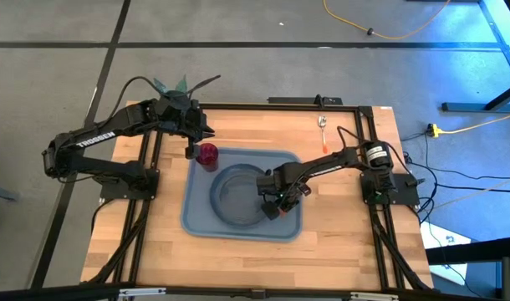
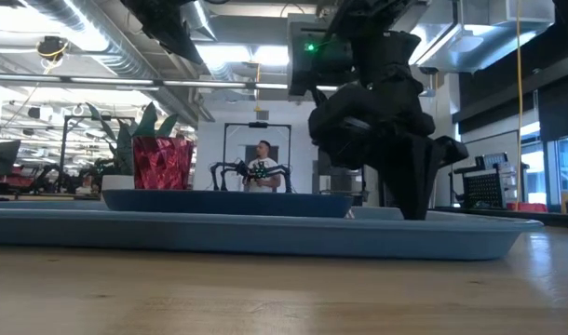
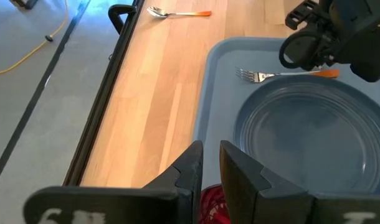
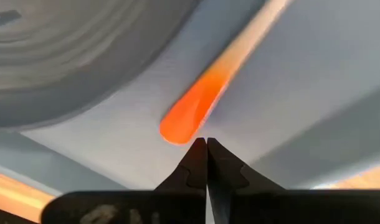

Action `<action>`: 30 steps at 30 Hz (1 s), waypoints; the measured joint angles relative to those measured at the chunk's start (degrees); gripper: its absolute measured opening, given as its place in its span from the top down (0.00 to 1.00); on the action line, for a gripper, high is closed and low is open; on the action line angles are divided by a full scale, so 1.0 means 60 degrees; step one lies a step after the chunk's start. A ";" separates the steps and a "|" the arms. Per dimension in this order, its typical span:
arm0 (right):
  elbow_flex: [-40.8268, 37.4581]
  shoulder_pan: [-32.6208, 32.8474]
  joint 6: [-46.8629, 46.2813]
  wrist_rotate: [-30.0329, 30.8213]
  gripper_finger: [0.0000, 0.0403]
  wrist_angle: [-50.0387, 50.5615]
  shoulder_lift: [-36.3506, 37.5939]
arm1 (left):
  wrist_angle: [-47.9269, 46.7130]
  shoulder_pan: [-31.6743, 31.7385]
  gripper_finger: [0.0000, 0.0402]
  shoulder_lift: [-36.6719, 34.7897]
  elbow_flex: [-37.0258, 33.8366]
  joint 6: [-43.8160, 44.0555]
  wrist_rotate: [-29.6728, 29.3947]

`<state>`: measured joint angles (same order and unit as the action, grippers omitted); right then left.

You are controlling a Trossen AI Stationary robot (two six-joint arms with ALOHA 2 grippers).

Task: Pick and place plate/cup/fork/spoon on tray
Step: Put the orange fork on the blue tray to the right of the dark blue plate, then put the orange spoon on the blue tray, beside the orange fork

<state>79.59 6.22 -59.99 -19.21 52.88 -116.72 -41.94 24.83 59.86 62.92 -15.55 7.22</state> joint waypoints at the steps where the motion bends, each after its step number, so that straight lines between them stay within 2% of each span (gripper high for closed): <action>1: 0.0000 0.0000 -0.0015 -0.0002 1.00 0.0049 0.0024 | 0.0004 0.0000 0.88 0.0000 0.0000 0.0004 0.0000; 6: 0.0032 0.0000 0.0045 0.0028 0.99 0.0111 0.0024 | 0.0001 -0.0002 0.88 0.0000 0.0000 0.0058 -0.0004; 9: 0.0366 0.0001 0.0347 0.0431 0.99 0.0794 0.0024 | 0.0002 0.0002 0.88 0.0000 0.0000 0.0061 -0.0004; 14: 0.1298 -0.0081 0.1014 0.1472 0.99 0.2460 0.0024 | 0.0002 -0.0002 0.88 0.0000 0.0000 0.0062 -0.0004; 23: 0.3386 -0.0658 0.1391 0.3920 0.99 0.5857 0.0046 | 0.0002 0.0001 0.88 0.0000 0.0000 0.0144 -0.0004; 26: 0.3599 -0.1078 0.1765 0.4459 1.00 0.6181 0.0132 | -0.0002 0.0002 0.88 0.0000 0.0000 0.0371 -0.0004; 30: 0.3180 -0.1831 0.2297 0.4745 1.00 0.6048 0.0692 | 0.0000 -0.0001 0.88 0.0000 0.0000 0.0407 -0.0006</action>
<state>98.67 -4.77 -46.21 9.26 89.17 -112.57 -41.94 24.82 59.86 62.92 -13.11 7.19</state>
